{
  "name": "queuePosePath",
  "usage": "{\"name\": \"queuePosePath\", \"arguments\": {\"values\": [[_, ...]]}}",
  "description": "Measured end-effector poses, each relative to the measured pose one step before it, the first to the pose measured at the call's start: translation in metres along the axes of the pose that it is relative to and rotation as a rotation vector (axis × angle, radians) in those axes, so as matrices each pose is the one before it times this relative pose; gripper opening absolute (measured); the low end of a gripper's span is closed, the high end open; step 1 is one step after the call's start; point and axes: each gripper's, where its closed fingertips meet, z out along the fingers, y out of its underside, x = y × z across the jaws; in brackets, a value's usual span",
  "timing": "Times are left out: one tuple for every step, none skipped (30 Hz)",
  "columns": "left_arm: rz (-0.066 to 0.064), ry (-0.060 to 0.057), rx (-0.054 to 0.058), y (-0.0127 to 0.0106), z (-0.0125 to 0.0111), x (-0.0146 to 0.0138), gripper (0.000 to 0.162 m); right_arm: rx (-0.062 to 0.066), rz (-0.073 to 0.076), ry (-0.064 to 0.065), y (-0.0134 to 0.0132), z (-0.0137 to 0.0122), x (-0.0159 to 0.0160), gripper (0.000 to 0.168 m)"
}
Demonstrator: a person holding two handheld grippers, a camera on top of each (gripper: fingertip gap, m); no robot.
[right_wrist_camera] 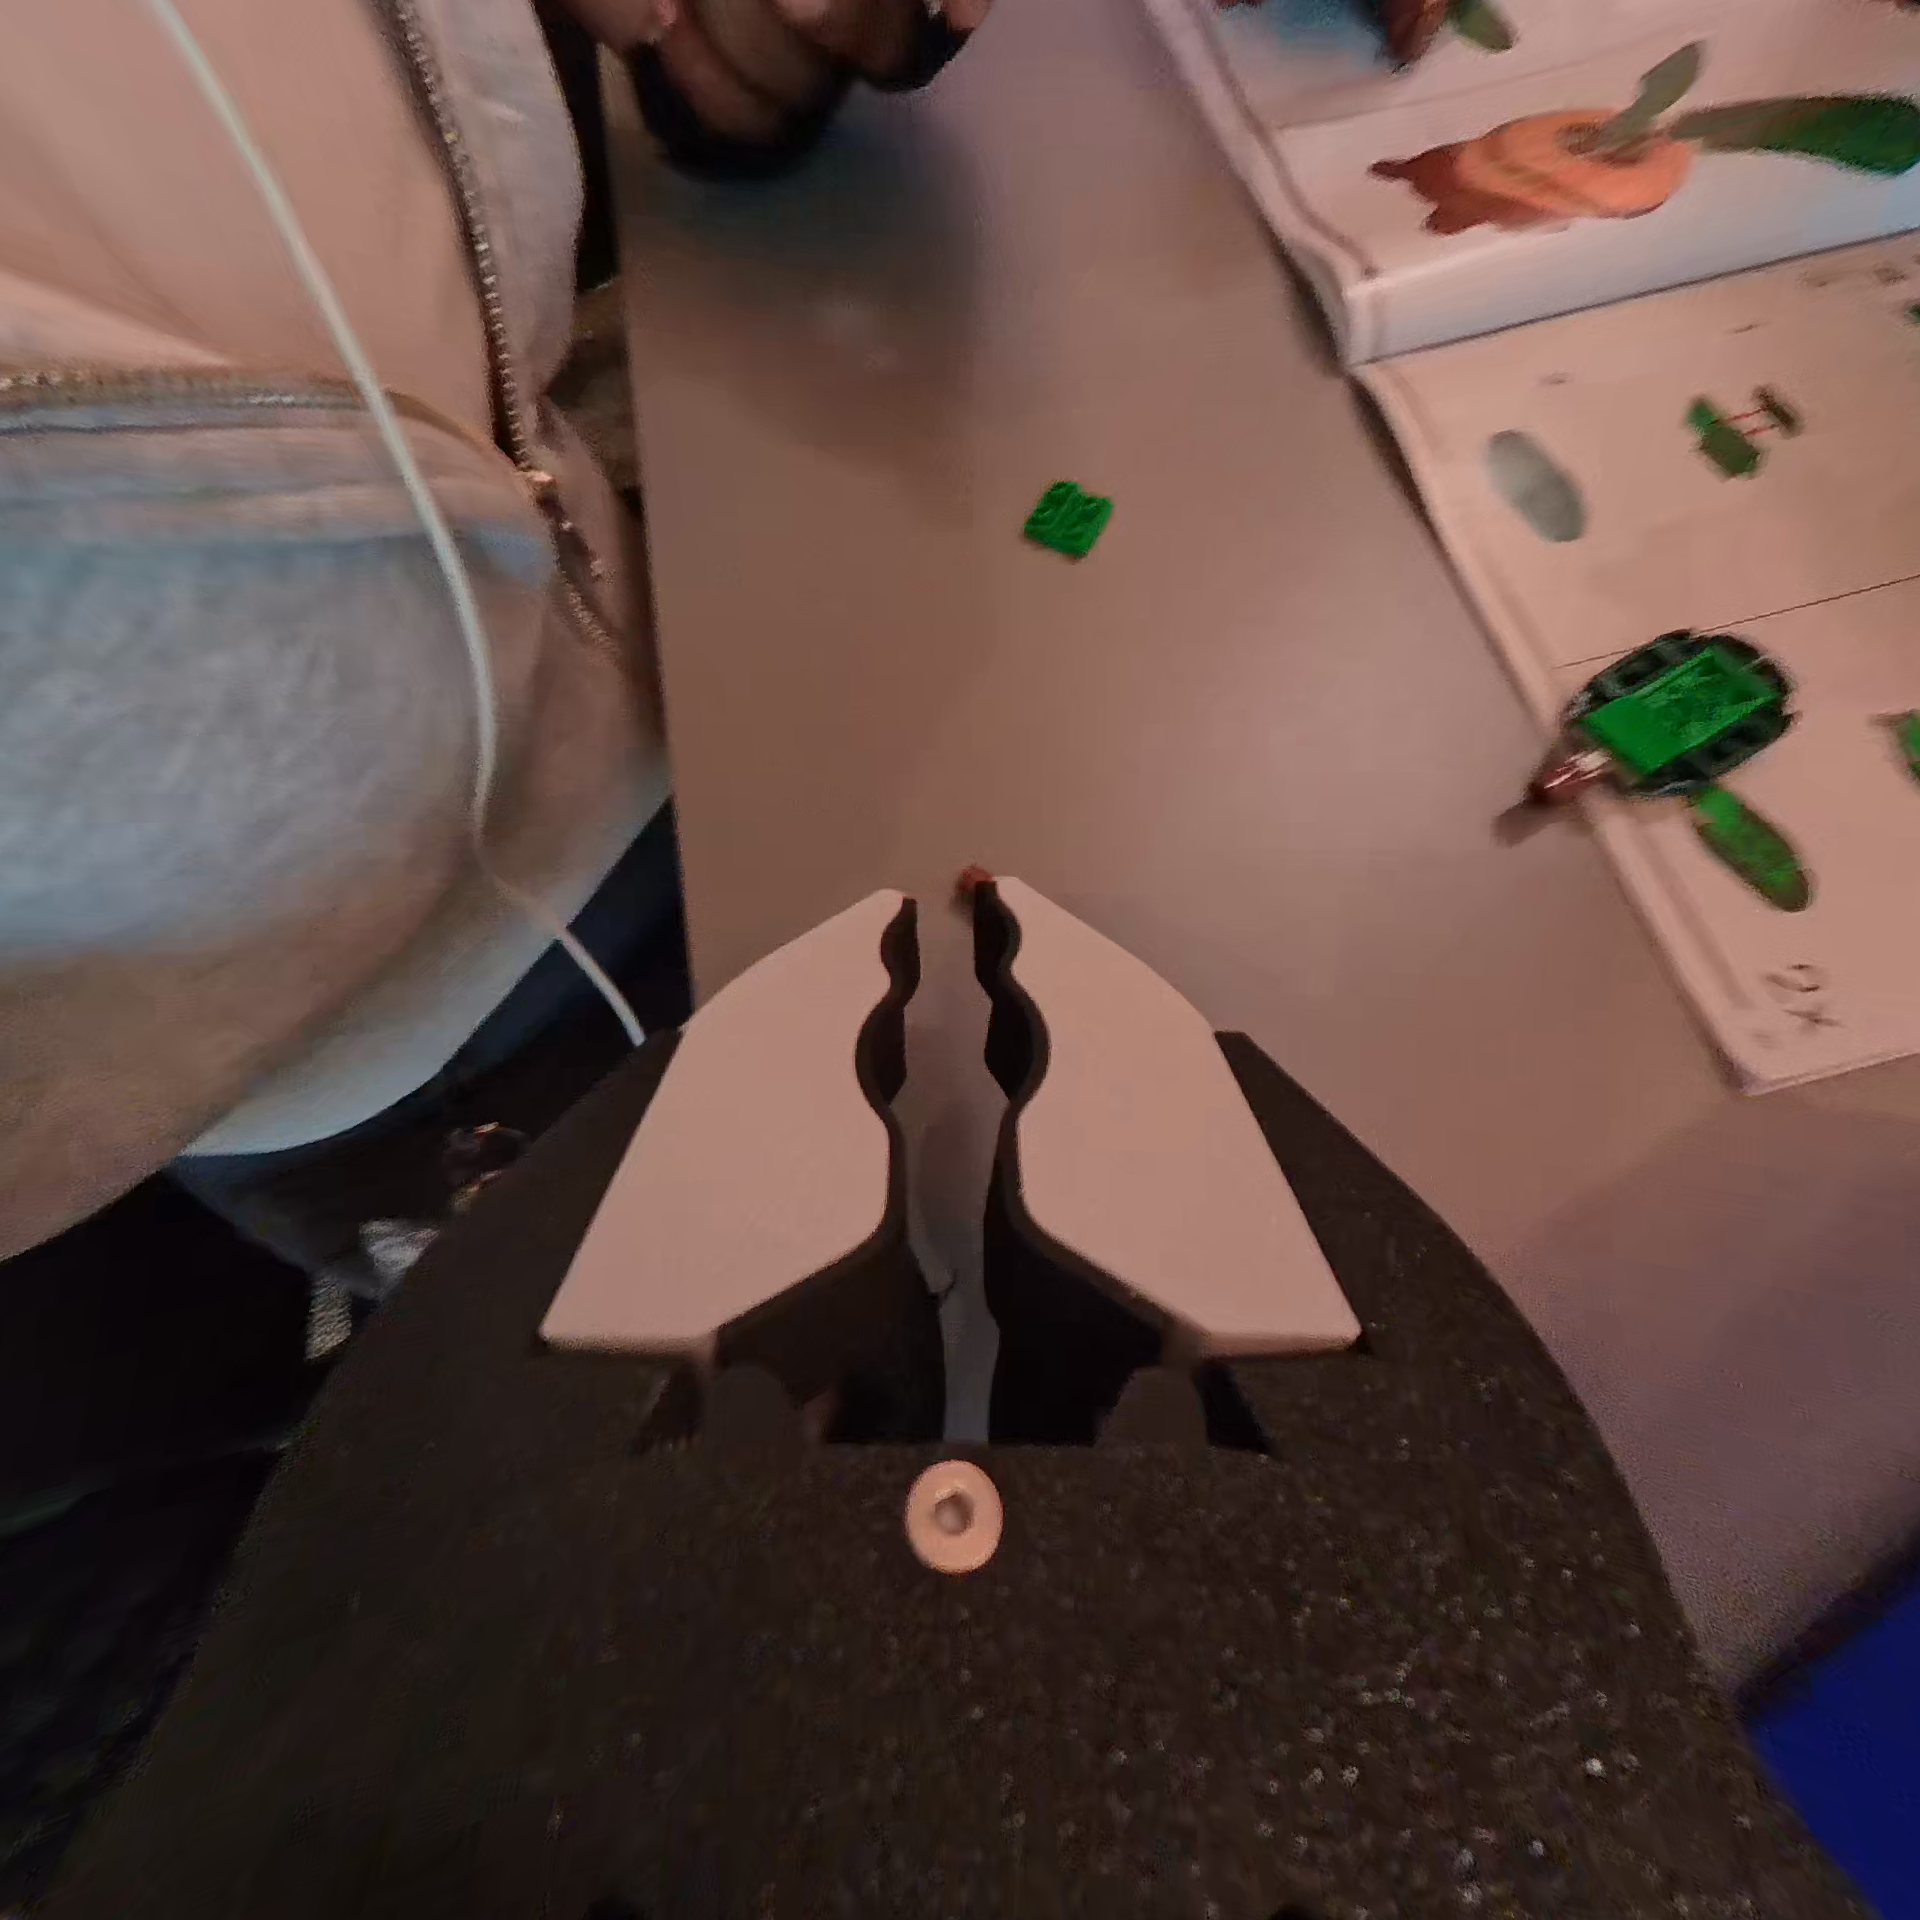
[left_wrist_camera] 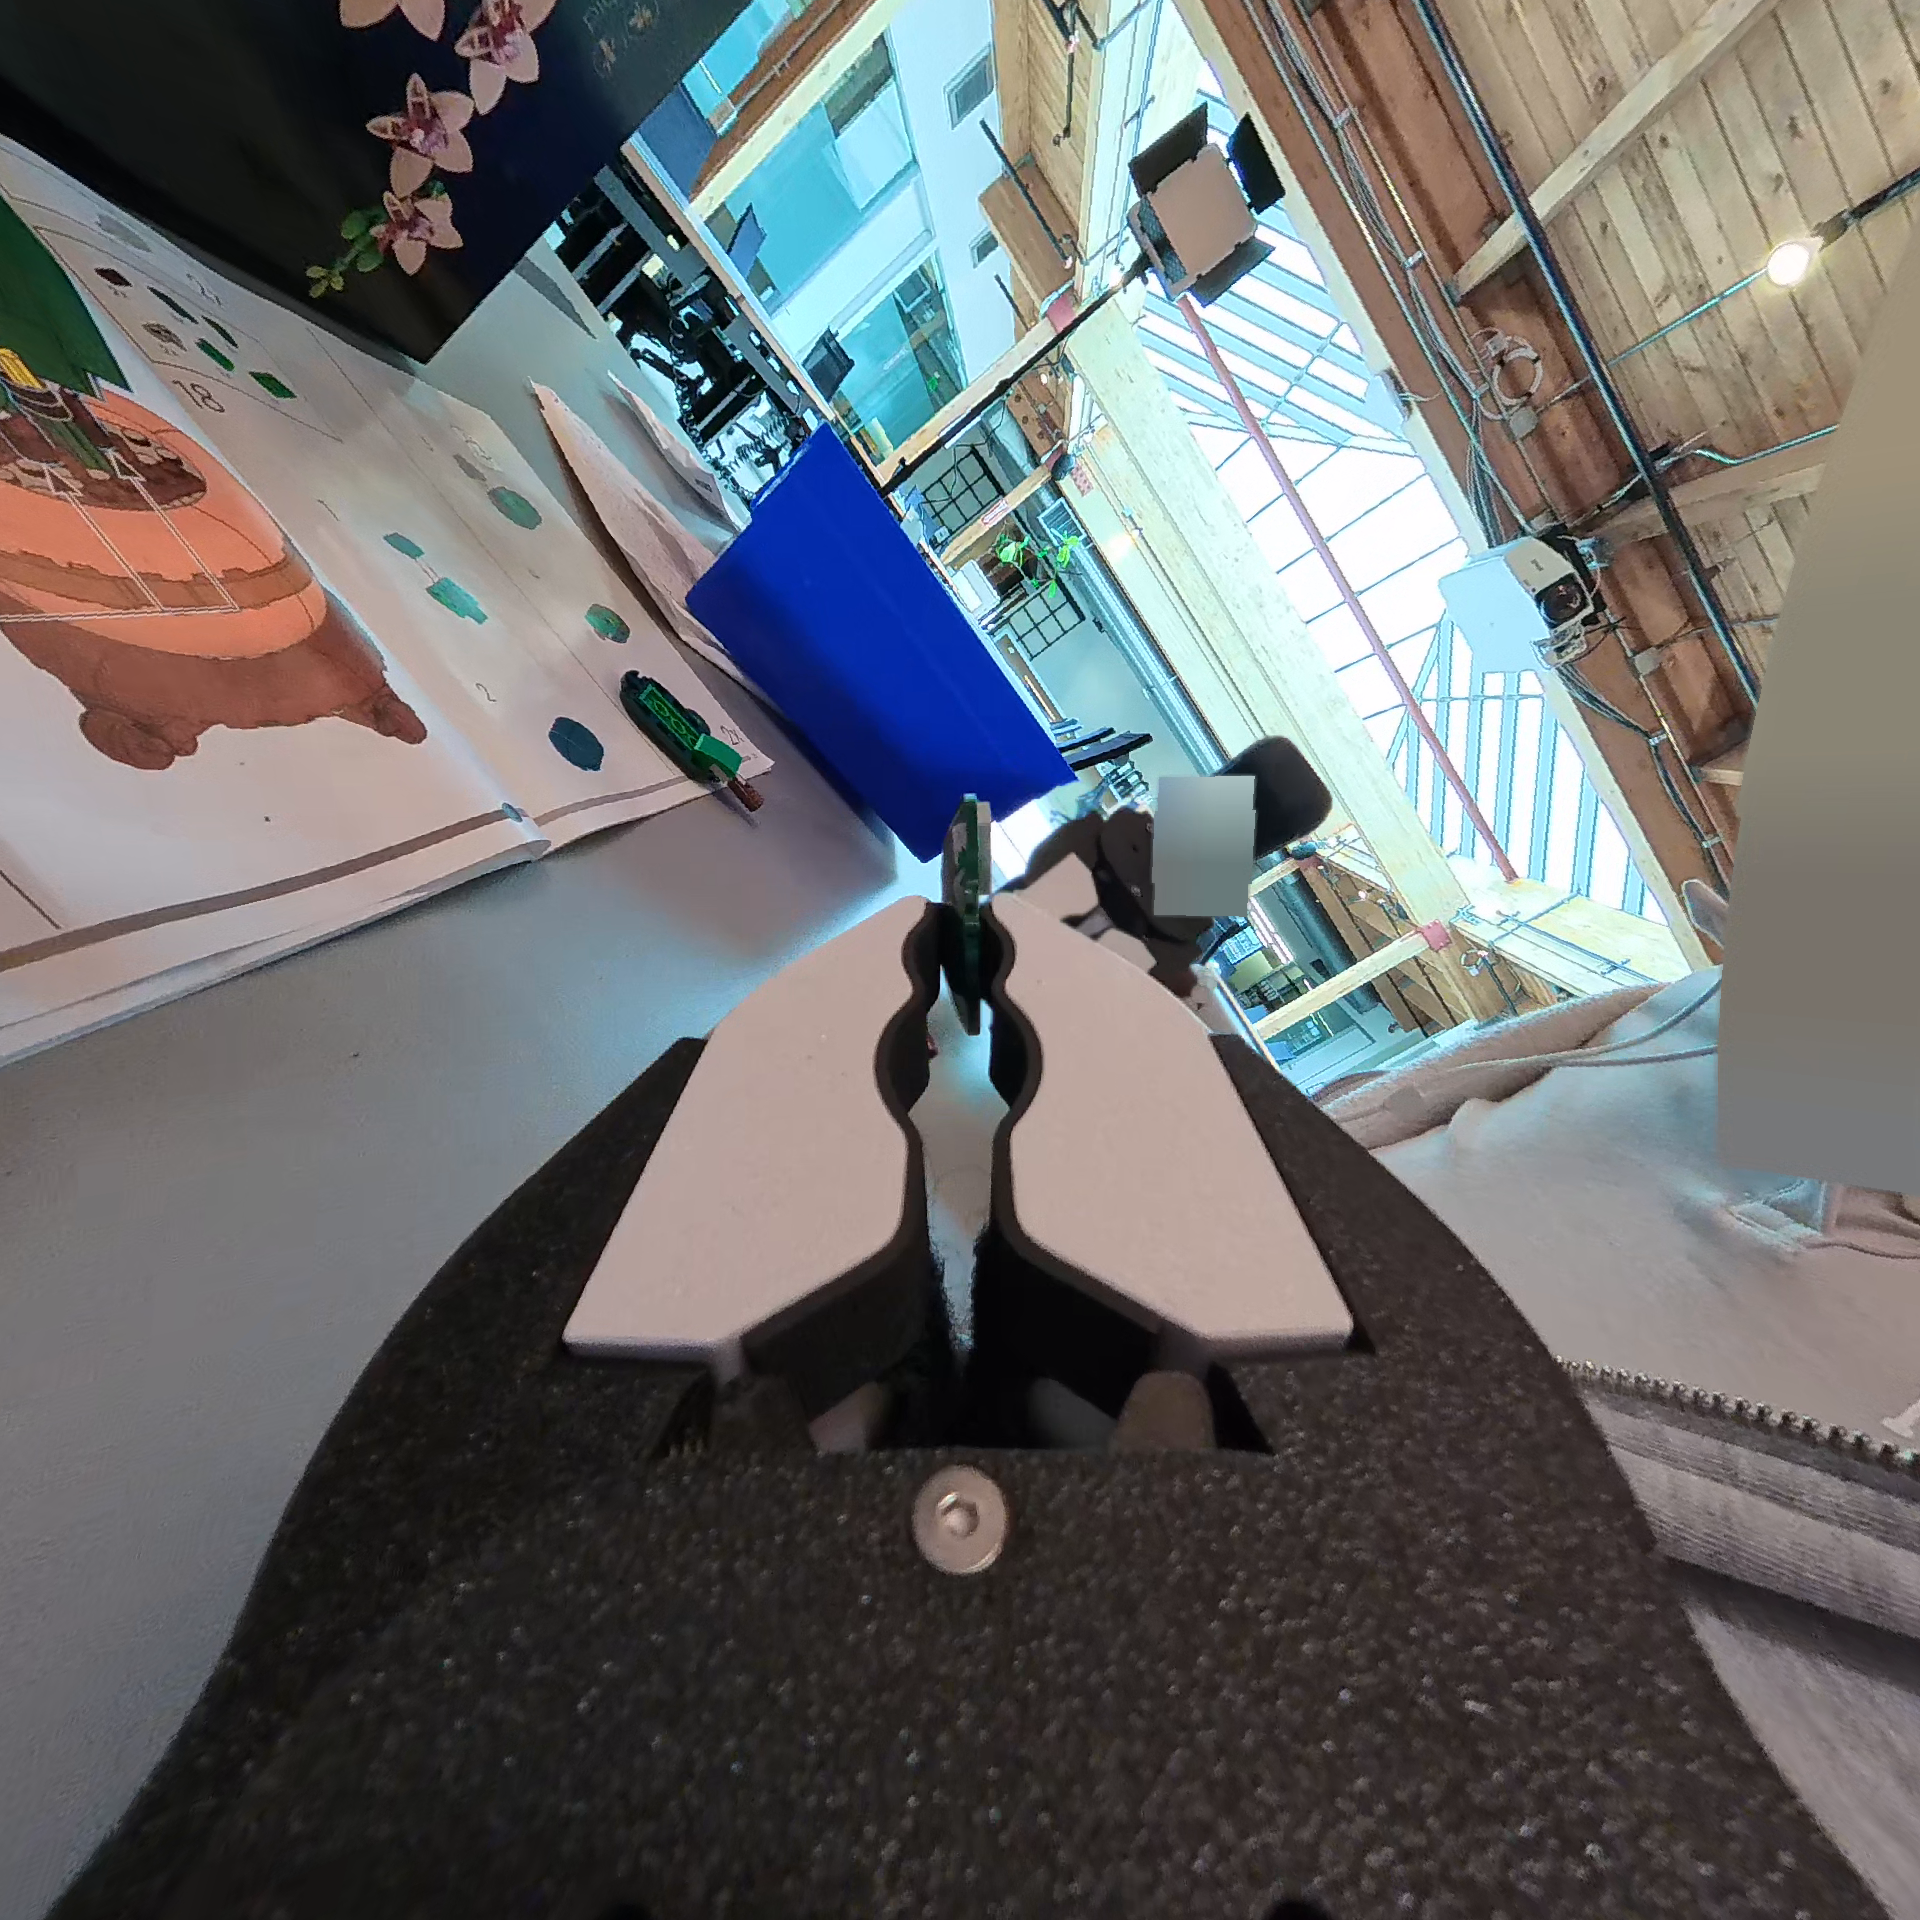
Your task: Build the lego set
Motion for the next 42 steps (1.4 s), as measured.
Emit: {"name": "queuePosePath", "arguments": {"values": [[-0.0008, 0.001, 0.0016, -0.0001, 0.00002, 0.00015, 0.005, -0.0171, 0.0086, -0.0241, 0.00363, -0.00032, -0.00583, 0.01], [-0.0011, 0.0009, 0.0012, -0.0001, -0.00021, 0.00028, 0.005, -0.0231, 0.0025, 0.0052, 0.00412, 0.00156, -0.00144, 0.009], [-0.0007, 0.0011, 0.0015, 0.00002, 0.0, -0.00001, 0.005, -0.0206, -0.0024, 0.0209, 0.00338, 0.00262, 0.00186, 0.009], [-0.0001, 0.0018, 0.0005, 0.0, 0.00002, 0.00016, 0.005, -0.0149, -0.0045, 0.001, 0.00245, 0.00376, -0.00046, 0.009], [0.0002, 0.0012, -0.0002, 0.00013, -0.00003, 0.00023, 0.005, -0.0125, -0.0005, -0.0007, 0.00188, 0.00447, 0.00027, 0.009], [0.0013, -0.0017, 0.0005, 0.00014, 0.00021, 0.00005, 0.005, -0.0181, 0.0028, 0.008, 0.00281, 0.00455, 0.00205, 0.009], [0.0019, -0.0036, 0.0002, 0.00018, -0.0001, -0.00031, 0.005, 0.0194, 0.0058, -0.0071, -0.00296, 0.00177, 0.00049, 0.009], [0.0002, -0.0053, -0.0003, 0.00041, 0.00012, -0.00056, 0.005, 0.0098, 0.0047, 0.0105, -0.00179, 0.00132, 0.00308, 0.009], [-0.0022, -0.0045, 0.0005, 0.00037, 0.00017, -0.00037, 0.005, 0.0017, 0.0032, 0.0153, -0.00047, 0.00107, 0.00373, 0.009], [-0.0048, -0.0027, 0.0009, 0.00021, -0.00013, -0.00025, 0.005, 0.0014, 0.0013, 0.01, -0.0007, 0.00081, 0.00269, 0.009], [-0.0046, 0.0008, 0.001, 0.00036, -0.00015, -0.00006, 0.005, 0.0041, -0.0004, 0.0086, -0.00088, 0.00029, 0.00211, 0.009], [-0.0047, 0.0003, 0.0018, -0.00004, -0.00011, -0.00007, 0.005, 0.0022, 0.0001, 0.0049, -0.00085, 0.00129, 0.00138, 0.009], [-0.0044, -0.0011, 0.0028, -0.0002, -0.00018, -0.00029, 0.005, 0.0019, -0.0009, 0.0, -0.00082, 0.0013, 0.0005, 0.009], [-0.0029, -0.0021, 0.0032, -0.00046, -0.00033, -0.00041, 0.005, 0.0037, -0.0028, 0.0037, -0.00126, 0.00122, 0.00087, 0.009], [-0.0008, 0.0008, 0.0018, 0.00017, -0.00024, 0.00023, 0.005, 0.004, -0.0014, 0.0077, -0.0013, 0.00111, 0.00125, 0.009], [-0.0007, 0.0007, -0.001, 0.00019, -0.00037, 0.00022, 0.005, 0.0013, 0.0001, 0.0127, -0.00097, 0.00094, 0.00169, 0.009], [-0.0004, -0.0014, -0.0018, 0.00069, -0.00051, 0.00009, 0.005, -0.0027, -0.0016, 0.0156, -0.00034, 0.00026, 0.0017, 0.01], [0.0005, -0.0024, -0.0013, 0.00045, -0.00051, -0.00024, 0.005, -0.0044, -0.0037, 0.026, -0.00002, 0.00087, 0.00222, 0.01], [0.002, -0.0024, -0.0016, 0.00044, -0.00046, 0.00011, 0.005, 0.0029, 0.0005, 0.0309, -0.00074, -0.0014, 0.00293, 0.011], [0.0001, -0.0068, -0.0031, 0.00048, -0.00046, -0.0007, 0.005, 0.0179, 0.0018, 0.001, -0.00326, -0.00212, -0.00191, 0.012], [-0.0004, -0.0074, -0.0015, 0.00006, -0.00052, -0.00087, 0.005, 0.0257, 0.0087, -0.0104, -0.00522, -0.00198, -0.00437, 0.014], [0.001, -0.004, 0.0003, 0.0001, -0.0008, -0.00041, 0.005, 0.0197, 0.0202, 0.0026, -0.00519, -0.00102, -0.00305, 0.018], [0.0021, -0.0027, 0.001, 0.00009, -0.00034, -0.00032, 0.005, 0.0105, 0.0252, -0.0069, -0.00403, 0.00075, -0.00485, 0.024], [0.0046, 0.0001, 0.0025, -0.00011, -0.00024, 0.00012, 0.005, 0.0067, 0.0291, -0.0048, -0.00478, 0.0025, -0.00575, 0.027], [0.0054, -0.0036, 0.0036, -0.00003, -0.00023, -0.00002, 0.005, 0.0106, 0.0233, -0.0014, -0.00533, 0.00433, -0.00509, 0.029], [0.0053, -0.0047, 0.0024, -0.00012, -0.00035, -0.00019, 0.005, 0.0098, 0.0206, 0.0144, -0.00594, 0.00586, -0.00241, 0.029], [0.0054, -0.0019, 0.0009, 0.0003, -0.00021, 0.00017, 0.005, -0.007, 0.0095, 0.0029, -0.00391, 0.00668, -0.0033, 0.029], [0.0054, 0.0008, -0.0004, 0.00033, -0.00065, 0.00072, 0.005, -0.0217, 0.0111, 0.0131, -0.0013, 0.00696, -0.00138, 0.03], [0.0064, 0.0008, 0.0003, 0.00031, -0.00078, 0.00096, 0.005, -0.0386, 0.0032, 0.0007, 0.00151, 0.00698, -0.00408, 0.032], [0.0072, 0.0008, 0.0011, 0.00003, -0.00039, 0.00076, 0.005, -0.0392, -0.0044, -0.0042, 0.00304, 0.00602, -0.00358, 0.034], [0.006, 0.0005, 0.0012, 0.00025, -0.00004, 0.00046, 0.005, -0.0302, -0.0003, 0.0152, 0.00281, 0.00562, -0.00056, 0.033], [0.0065, 0.001, 0.0021, 0.0003, -0.00031, 0.00066, 0.005, -0.002, -0.0133, 0.0226, -0.00104, 0.00456, -0.00023, 0.028], [0.006, 0.0011, 0.0013, 0.00051, -0.00033, 0.00092, 0.005, 0.0115, -0.0411, -0.0039, -0.00177, 0.00173, -0.00264, 0.02], [0.0051, 0.0018, 0.0003, 0.00062, -0.0006, 0.0007, 0.005, 0.0105, -0.0335, -0.0002, -0.00143, 0.00096, -0.00081, 0.014], [0.0041, 0.0006, -0.0002, 0.00045, -0.00059, 0.00069, 0.005, 0.0044, -0.0165, 0.0233, -0.00086, 0.00053, 0.0044, 0.014], [0.0073, 0.0012, -0.0005, 0.0004, -0.00061, 0.00085, 0.005, -0.0004, -0.0047, 0.0297, 0.00005, -0.00007, 0.0072, 0.014], [0.0115, 0.0015, -0.0009, 0.00071, -0.00081, 0.00123, 0.005, -0.0037, 0.0022, 0.0222, 0.00069, -0.00013, 0.00693, 0.014], [0.0172, 0.0038, -0.0012, 0.00128, -0.00099, 0.00199, 0.005, -0.0028, 0.0041, 0.0119, 0.0006, -0.00004, 0.00627, 0.014], [0.0213, 0.0062, -0.0007, 0.00164, -0.00105, 0.00352, 0.005, 0.002, 0.0024, 0.0121, 0.0003, 0.00028, 0.00633, 0.014], [0.0205, 0.0038, 0.0011, 0.00069, -0.0005, 0.00229, 0.005, 0.0042, 0.0001, 0.0229, 0.00032, 0.00026, 0.00771, 0.014], [0.0169, -0.0006, 0.0019, 0.00053, -0.00063, 0.00162, 0.005, 0.0045, -0.0031, 0.0194, 0.00008, 0.00051, 0.00693, 0.014], [0.0089, -0.0059, -0.0006, 0.00047, -0.00062, 0.0006, 0.005, 0.0045, -0.0061, -0.0096, -0.00053, 0.00076, 0.00206, 0.014]]}}
